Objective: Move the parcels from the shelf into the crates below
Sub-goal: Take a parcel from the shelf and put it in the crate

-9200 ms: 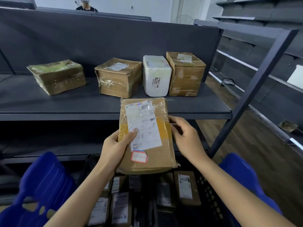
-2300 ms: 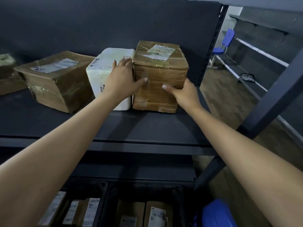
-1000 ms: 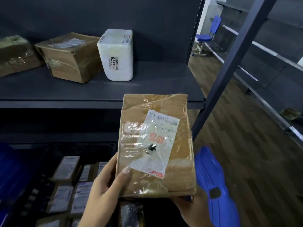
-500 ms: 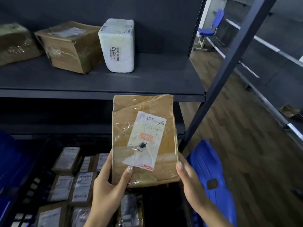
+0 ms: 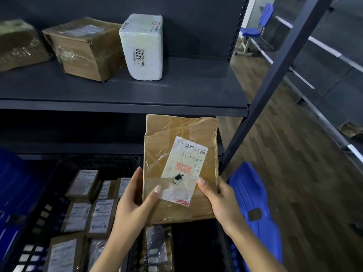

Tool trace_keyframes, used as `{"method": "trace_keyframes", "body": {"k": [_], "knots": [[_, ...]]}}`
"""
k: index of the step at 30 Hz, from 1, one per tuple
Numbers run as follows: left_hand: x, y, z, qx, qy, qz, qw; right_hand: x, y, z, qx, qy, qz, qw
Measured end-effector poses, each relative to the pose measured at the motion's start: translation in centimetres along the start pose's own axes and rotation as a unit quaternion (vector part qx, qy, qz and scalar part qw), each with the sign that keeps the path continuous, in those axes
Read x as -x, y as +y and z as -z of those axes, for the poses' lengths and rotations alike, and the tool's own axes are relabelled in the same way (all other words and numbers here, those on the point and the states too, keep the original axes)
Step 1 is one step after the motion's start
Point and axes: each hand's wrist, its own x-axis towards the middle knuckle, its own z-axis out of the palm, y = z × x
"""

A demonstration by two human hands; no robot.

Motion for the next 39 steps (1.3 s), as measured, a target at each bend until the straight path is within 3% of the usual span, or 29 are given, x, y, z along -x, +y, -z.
{"method": "trace_keyframes", "body": {"k": [4,17,24,27,30,33,36,39], "knots": [[-0.6,0.7,-0.4,-0.002,-0.03,0.036,0.999,0.4,0.4,-0.7,-0.002,0.006,0.006,1.0],[-0.7,0.7,0.0,0.048,0.011,0.036,0.998,1.3,-1.6,-0.3,0.09,-0.027,0.021,0.995],[-1.1,1.3,1.0,0.035,-0.035,0.029,0.998,-2.7,-6.9,1.9,0.286,0.042,0.084,0.953],[-1.7,1.9,1.8,-0.032,-0.082,0.006,0.996,-5.7,-9.9,2.9,0.356,0.011,0.111,0.928],[-2.8,2.8,2.8,-0.115,-0.142,-0.017,0.983,-8.0,-11.5,3.8,0.418,-0.12,0.019,0.9],[-4.3,4.0,3.4,-0.177,-0.21,-0.022,0.961,-8.5,-10.9,4.4,0.388,-0.218,-0.067,0.893],[-6.3,5.3,3.6,-0.263,-0.252,-0.04,0.93,-7.8,-8.2,4.5,0.362,-0.221,-0.076,0.902],[-7.8,6.6,3.3,-0.304,-0.258,-0.05,0.916,-6.2,-5.3,4.9,0.265,-0.162,-0.078,0.947]]}}
